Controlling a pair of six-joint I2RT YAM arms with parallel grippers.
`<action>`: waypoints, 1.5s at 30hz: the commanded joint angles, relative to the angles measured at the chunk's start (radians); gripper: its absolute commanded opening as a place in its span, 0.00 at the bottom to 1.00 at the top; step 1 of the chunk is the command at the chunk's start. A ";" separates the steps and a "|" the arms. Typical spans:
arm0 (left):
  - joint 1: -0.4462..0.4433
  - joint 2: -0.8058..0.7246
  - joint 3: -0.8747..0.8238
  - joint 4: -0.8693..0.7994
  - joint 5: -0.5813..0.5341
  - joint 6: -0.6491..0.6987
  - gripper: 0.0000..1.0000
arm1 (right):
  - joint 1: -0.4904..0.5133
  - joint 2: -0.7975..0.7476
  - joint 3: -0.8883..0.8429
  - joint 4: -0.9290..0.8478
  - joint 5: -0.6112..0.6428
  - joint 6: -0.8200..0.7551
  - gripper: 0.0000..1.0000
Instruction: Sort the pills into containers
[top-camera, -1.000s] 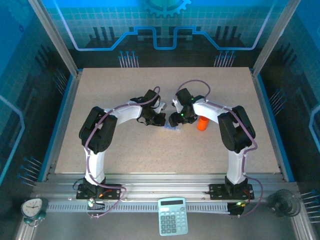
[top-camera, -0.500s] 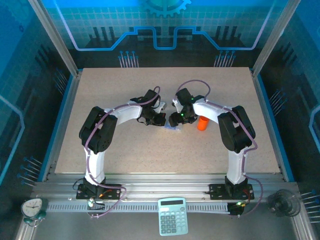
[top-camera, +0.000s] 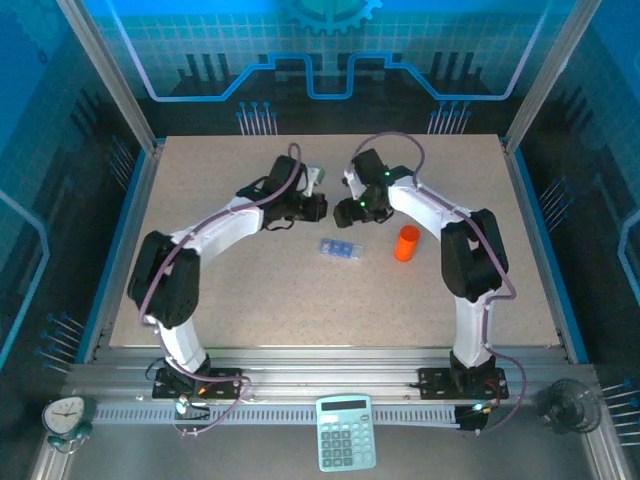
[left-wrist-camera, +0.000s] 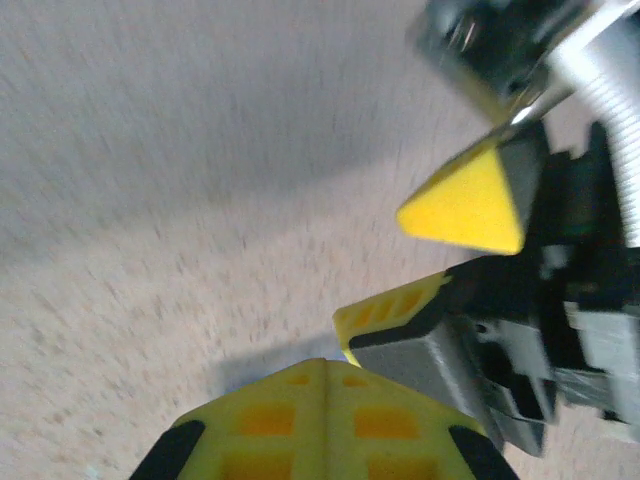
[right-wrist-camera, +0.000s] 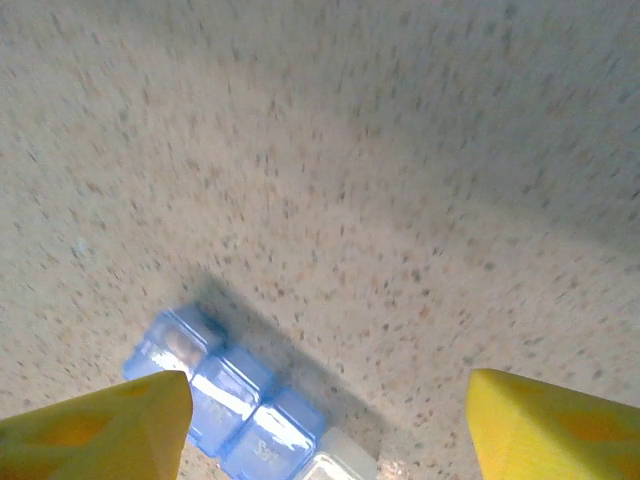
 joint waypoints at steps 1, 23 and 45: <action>0.028 -0.113 -0.073 0.129 -0.066 -0.028 0.03 | -0.029 -0.059 0.036 -0.054 -0.031 0.014 0.75; 0.099 -0.557 -0.581 0.360 -0.326 0.083 0.99 | -0.341 -0.742 -0.628 0.365 -0.089 0.109 0.98; 0.158 -0.625 -0.987 0.966 -0.637 0.330 0.99 | -0.426 -0.802 -0.832 0.631 0.313 0.088 1.00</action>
